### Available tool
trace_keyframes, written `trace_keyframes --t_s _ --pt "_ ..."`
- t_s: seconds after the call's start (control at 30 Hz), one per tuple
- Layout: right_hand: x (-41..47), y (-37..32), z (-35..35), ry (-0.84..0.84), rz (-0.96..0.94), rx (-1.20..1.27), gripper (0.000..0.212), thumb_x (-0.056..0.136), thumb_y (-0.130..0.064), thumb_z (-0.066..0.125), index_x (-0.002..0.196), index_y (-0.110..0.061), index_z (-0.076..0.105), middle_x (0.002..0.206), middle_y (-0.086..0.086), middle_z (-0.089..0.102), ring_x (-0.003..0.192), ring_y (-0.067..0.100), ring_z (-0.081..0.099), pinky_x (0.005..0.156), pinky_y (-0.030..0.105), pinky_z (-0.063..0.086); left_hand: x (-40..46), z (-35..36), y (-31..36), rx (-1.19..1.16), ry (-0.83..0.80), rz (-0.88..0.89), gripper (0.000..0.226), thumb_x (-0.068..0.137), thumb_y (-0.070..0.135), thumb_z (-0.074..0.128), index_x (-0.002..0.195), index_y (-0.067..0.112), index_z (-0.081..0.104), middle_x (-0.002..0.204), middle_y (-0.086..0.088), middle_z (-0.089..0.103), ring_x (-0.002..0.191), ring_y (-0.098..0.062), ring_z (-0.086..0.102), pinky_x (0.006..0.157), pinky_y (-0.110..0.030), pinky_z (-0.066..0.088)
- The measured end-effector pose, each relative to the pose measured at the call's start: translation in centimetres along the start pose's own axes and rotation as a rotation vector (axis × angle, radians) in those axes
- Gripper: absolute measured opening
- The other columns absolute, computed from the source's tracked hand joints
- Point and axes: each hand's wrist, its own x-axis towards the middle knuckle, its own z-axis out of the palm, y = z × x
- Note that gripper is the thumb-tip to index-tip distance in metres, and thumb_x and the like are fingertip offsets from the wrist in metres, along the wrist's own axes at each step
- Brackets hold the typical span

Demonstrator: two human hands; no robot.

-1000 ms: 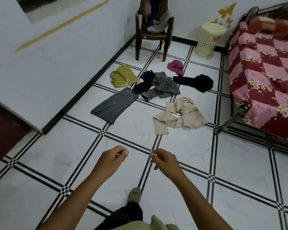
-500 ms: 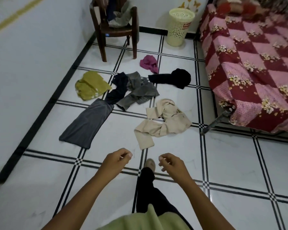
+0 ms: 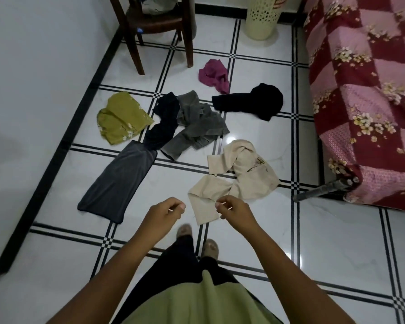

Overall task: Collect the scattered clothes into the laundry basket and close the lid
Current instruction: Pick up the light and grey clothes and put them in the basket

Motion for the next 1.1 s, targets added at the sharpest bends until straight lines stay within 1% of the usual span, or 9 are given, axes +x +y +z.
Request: trace_keyframes --t_s 0.3,0.43,0.53,0.67,0.73,0.83,0.9,1.0,1.1 --pt "11.7 0.2 -1.9 -0.032 0.183 -0.077 0.016 0.091 -0.029 0.058 0.104 -0.022 0.065 0.094 0.004 0.069 0.086 0.022 0.069 0.07 0.029 0.049 13.5 -2.5 1.4 0.085 -0.174 -0.116 0.018 0.094 0.028 0.052 0.091 0.017 0.065 0.094 0.002 0.072 0.086 -0.01 0.068 0.07 -0.016 0.044" --pt "16.9 0.8 -2.1 -0.014 0.282 -0.078 0.019 0.091 -0.027 0.059 0.107 -0.02 0.065 0.088 0.001 0.066 0.086 0.024 0.068 0.078 0.032 0.052 21.6 -2.2 1.2 0.16 -0.254 -0.159 0.02 0.093 0.029 0.051 0.093 0.015 0.065 0.095 -0.003 0.072 0.089 -0.019 0.068 0.081 -0.031 0.049" --pt "21.2 1.8 -2.2 -0.02 0.339 -0.112 0.024 0.091 -0.026 0.058 0.113 -0.017 0.063 0.086 -0.001 0.063 0.081 0.019 0.063 0.076 0.027 0.046 27.2 -0.7 0.1 0.235 -0.285 -0.187 0.023 0.092 0.033 0.05 0.097 0.016 0.065 0.098 -0.006 0.071 0.089 -0.023 0.067 0.086 -0.039 0.053" --pt "28.0 5.9 -1.5 -0.1 0.38 -0.209 0.033 0.091 -0.027 0.057 0.122 -0.016 0.058 0.106 0.008 0.066 0.107 0.023 0.06 0.082 0.028 0.044 34.4 3.5 -2.2 0.287 -0.341 -0.24 0.019 0.093 0.033 0.049 0.093 0.021 0.063 0.098 -0.008 0.072 0.089 -0.025 0.067 0.081 -0.036 0.052" --pt "32.1 8.9 -0.8 -0.167 0.411 -0.267 0.037 0.09 -0.031 0.058 0.124 -0.015 0.056 0.117 0.01 0.063 0.11 0.026 0.059 0.082 0.029 0.043 38.4 6.0 -3.6 0.292 -0.351 -0.245 0.017 0.093 0.033 0.048 0.088 0.022 0.061 0.096 -0.009 0.071 0.087 -0.026 0.066 0.078 -0.036 0.051" --pt "38.6 13.8 -0.3 -0.241 0.439 -0.379 0.041 0.085 -0.044 0.061 0.117 -0.019 0.059 0.115 0.007 0.065 0.108 0.026 0.061 0.084 0.032 0.045 44.6 9.5 -5.7 0.263 -0.3 -0.232 0.02 0.092 0.029 0.049 0.095 0.017 0.064 0.096 -0.006 0.072 0.088 -0.023 0.065 0.079 -0.036 0.052" --pt "43.8 18.3 -0.2 -0.256 0.373 -0.591 0.044 0.085 -0.046 0.061 0.121 -0.022 0.057 0.118 0.005 0.065 0.113 0.026 0.058 0.089 0.034 0.047 49.5 12.3 -7.7 0.242 -0.264 -0.209 0.019 0.091 0.029 0.051 0.096 0.018 0.065 0.095 -0.006 0.072 0.088 -0.024 0.065 0.08 -0.037 0.054" --pt "52.3 25.5 -0.8 -0.24 0.255 -0.958 0.062 0.084 -0.05 0.062 0.138 -0.025 0.044 0.139 0.003 0.05 0.127 0.03 0.044 0.098 0.041 0.041 56.8 16.9 -11.9 0.242 -0.235 -0.167 0.016 0.092 0.029 0.051 0.096 0.02 0.064 0.094 -0.005 0.071 0.088 -0.024 0.065 0.078 -0.036 0.052" --pt "59.8 32.4 -0.6 -0.3 0.249 -1.243 0.112 0.072 -0.056 0.073 0.153 -0.027 0.002 0.163 0.007 0.001 0.147 0.041 0.008 0.109 0.056 0.028 62.5 21.3 -16.9 0.274 -0.205 -0.156 0.018 0.094 0.03 0.049 0.1 0.021 0.063 0.096 0.001 0.069 0.088 -0.018 0.063 0.075 -0.028 0.045"
